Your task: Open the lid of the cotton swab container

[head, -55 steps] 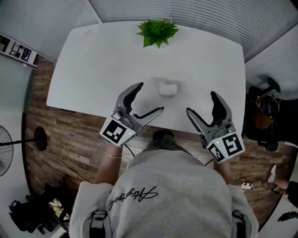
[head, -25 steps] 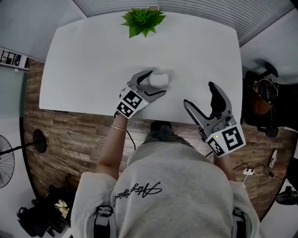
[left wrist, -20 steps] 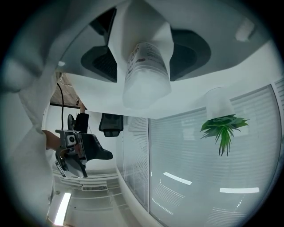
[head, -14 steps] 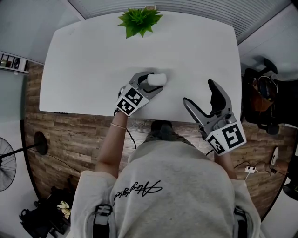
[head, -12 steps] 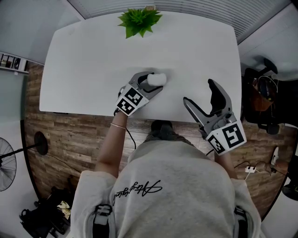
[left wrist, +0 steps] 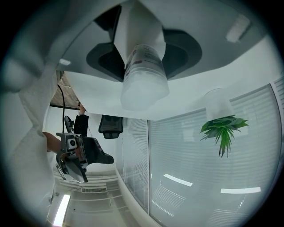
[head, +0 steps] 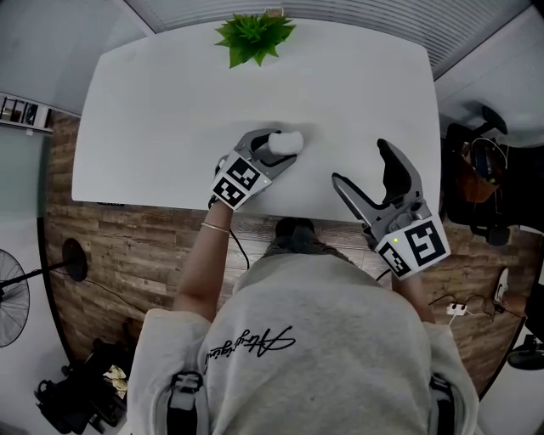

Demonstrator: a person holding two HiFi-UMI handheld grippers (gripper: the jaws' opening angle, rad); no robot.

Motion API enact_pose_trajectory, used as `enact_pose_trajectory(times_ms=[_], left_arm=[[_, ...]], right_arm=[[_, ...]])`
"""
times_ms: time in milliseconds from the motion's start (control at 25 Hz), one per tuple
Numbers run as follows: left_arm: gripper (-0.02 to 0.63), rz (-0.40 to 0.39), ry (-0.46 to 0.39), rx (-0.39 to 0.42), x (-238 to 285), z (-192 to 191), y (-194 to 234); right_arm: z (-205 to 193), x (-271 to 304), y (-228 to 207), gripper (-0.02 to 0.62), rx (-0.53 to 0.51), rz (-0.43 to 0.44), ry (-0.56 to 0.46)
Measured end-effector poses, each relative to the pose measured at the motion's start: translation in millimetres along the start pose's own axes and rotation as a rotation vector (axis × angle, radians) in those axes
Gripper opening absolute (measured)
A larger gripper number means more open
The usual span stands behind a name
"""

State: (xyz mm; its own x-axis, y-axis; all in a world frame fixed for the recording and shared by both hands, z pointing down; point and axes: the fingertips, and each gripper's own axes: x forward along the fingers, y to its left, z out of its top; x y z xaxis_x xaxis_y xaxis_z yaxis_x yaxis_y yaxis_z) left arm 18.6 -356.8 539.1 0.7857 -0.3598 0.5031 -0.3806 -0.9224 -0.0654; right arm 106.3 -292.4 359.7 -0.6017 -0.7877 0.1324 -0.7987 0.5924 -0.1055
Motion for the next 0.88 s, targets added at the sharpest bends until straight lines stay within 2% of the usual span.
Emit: enact_pose_trajectory(times_ms=[240, 560, 880], left_arm=[[0.258, -0.011, -0.016, -0.027, -0.1, 1.7, -1.3], [0.258, -0.012, -0.008, -0.003, 0.6, 7.3, -7.0], [0.258, 0.002, -0.043, -0.005, -15.4, 36.7, -11.9]], right_arm=[[0.9, 0.2, -0.3, 0.399, -0.004, 0.004, -0.002], [1.3, 1.1, -1.2, 0.399, 0.003, 0.009, -0.014], [5.4, -2.3, -3.6, 0.397, -0.001, 0.013, -0.034]])
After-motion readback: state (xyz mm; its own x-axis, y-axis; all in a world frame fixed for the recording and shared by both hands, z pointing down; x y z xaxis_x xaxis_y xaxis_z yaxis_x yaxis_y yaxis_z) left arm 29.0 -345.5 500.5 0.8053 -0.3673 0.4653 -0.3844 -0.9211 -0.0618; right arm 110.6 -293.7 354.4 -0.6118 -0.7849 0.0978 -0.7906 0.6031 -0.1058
